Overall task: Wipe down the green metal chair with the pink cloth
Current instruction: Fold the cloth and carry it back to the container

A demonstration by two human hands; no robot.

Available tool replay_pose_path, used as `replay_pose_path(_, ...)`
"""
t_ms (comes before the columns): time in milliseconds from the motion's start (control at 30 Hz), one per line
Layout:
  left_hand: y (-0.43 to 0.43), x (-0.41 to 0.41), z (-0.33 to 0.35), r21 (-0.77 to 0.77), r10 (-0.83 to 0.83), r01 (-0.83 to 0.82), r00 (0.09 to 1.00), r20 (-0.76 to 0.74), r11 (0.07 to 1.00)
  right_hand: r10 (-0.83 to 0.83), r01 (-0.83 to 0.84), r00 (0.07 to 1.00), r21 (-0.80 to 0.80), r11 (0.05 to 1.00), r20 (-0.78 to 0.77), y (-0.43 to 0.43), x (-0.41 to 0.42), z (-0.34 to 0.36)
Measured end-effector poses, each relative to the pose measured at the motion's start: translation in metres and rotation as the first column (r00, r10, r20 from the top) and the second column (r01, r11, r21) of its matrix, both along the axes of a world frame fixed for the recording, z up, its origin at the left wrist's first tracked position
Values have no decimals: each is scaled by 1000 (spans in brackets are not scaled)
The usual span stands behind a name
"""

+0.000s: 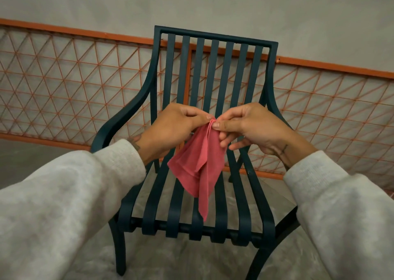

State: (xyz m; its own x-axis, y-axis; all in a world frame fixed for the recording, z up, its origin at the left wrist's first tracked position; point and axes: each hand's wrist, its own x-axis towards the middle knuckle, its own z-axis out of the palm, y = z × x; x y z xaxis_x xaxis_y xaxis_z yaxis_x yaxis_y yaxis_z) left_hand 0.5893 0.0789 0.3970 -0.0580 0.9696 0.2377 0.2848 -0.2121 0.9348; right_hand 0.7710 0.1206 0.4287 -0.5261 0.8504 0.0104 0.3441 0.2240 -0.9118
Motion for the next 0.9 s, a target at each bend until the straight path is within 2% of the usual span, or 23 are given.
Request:
replay_pose_path(233, -5, 2, -2, 6, 13, -14, 999, 43, 1000, -99, 99, 995, 19, 995, 5, 2, -12, -14)
replay_pose_path(333, -9, -1, 1, 16, -40, 39, 997, 59, 999, -123, 116, 992, 184, 976, 30, 3, -12, -20)
replay_pose_path(400, -11, -6, 7, 12, -60, 60, 998, 37, 998, -58, 47, 998, 243, 969, 38, 5, -7, -22)
replay_pose_path(467, -12, -10, 13, 33, -53, 53, 999, 13, 998, 30, -62, 991, 250, 966, 132, 7, 0, -26)
replay_pose_path(500, -12, -11, 16, 48, -35, 34, 999, 20, 998, 52, -112, 971, 253, 961, 233, 7, 4, -29)
replay_pose_path(567, -12, -16, 20, 55, -1, -3, 997, 76, 998, 57, -168, 905, 232, 958, 422, 5, 10, -39)
replay_pose_path(600, -12, -19, 22, 54, 19, -24, 994, 104, 998, 64, -176, 890, 212, 961, 451, 5, 14, -43)
replay_pose_path(667, -10, -29, 19, 50, 95, -101, 989, 111, 994, 84, -166, 923, 191, 968, 376, 3, 24, -43)
replay_pose_path(767, -10, -41, 5, -17, 198, -197, 978, 69, 980, 31, -42, 995, 112, 993, 97, 0, 33, -29)
replay_pose_path(833, -13, -39, -4, -91, 155, -147, 984, 84, 985, 18, -14, 999, 108, 994, -38, -2, 31, -21)
replay_pose_path(900, -16, -32, -7, -125, 102, -84, 984, 145, 989, 33, -25, 996, 106, 994, -79, -4, 25, -18)
